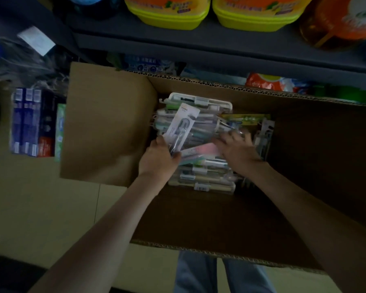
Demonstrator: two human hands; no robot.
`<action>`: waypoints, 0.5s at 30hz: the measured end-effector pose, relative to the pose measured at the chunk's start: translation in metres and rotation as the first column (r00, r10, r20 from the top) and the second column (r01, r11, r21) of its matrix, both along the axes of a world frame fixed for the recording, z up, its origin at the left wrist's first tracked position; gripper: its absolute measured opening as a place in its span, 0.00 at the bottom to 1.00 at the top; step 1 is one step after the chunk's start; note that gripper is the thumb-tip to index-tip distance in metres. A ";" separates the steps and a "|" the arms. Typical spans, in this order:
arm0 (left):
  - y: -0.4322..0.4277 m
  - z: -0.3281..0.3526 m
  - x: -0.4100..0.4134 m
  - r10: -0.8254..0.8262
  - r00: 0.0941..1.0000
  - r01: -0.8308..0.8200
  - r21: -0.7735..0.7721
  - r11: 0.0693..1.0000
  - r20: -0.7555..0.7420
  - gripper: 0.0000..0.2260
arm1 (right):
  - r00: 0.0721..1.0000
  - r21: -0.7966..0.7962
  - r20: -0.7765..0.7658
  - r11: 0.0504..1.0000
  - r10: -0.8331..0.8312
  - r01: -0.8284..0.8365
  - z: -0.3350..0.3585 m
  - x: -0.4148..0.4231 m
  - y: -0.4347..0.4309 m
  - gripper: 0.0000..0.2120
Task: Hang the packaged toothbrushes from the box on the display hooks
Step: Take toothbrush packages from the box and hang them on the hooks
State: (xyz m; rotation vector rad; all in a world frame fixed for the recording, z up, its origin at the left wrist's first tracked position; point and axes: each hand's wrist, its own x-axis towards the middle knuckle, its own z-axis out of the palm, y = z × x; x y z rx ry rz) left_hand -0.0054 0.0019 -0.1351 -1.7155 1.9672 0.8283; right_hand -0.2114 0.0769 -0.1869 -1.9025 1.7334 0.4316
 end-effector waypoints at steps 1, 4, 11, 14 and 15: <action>0.000 -0.005 0.001 0.015 1.000 -0.016 0.021 1.000 0.022 0.25 | 0.999 -0.031 -0.035 0.999 0.004 -0.005 -0.002 -0.002 -0.005 0.37; 0.002 -0.020 0.000 0.021 0.999 -0.024 0.089 0.996 0.034 0.27 | 1.000 -0.073 -0.023 0.997 -0.012 0.010 -0.007 -0.006 -0.015 0.43; 0.009 -0.035 -0.012 0.125 0.992 -0.122 0.111 0.986 -0.017 0.24 | 0.463 -0.111 0.297 0.451 -0.835 0.885 -0.011 0.033 0.004 0.20; 0.007 -0.033 -0.012 0.224 0.973 -0.214 0.130 0.968 -0.063 0.23 | 0.007 0.220 0.357 0.091 -0.934 0.971 -0.011 0.054 -0.008 0.16; 0.005 -0.030 -0.013 0.255 0.964 -0.241 0.151 0.959 -0.082 0.23 | -0.058 0.279 0.366 0.050 -0.929 0.959 -0.011 0.059 -0.012 0.17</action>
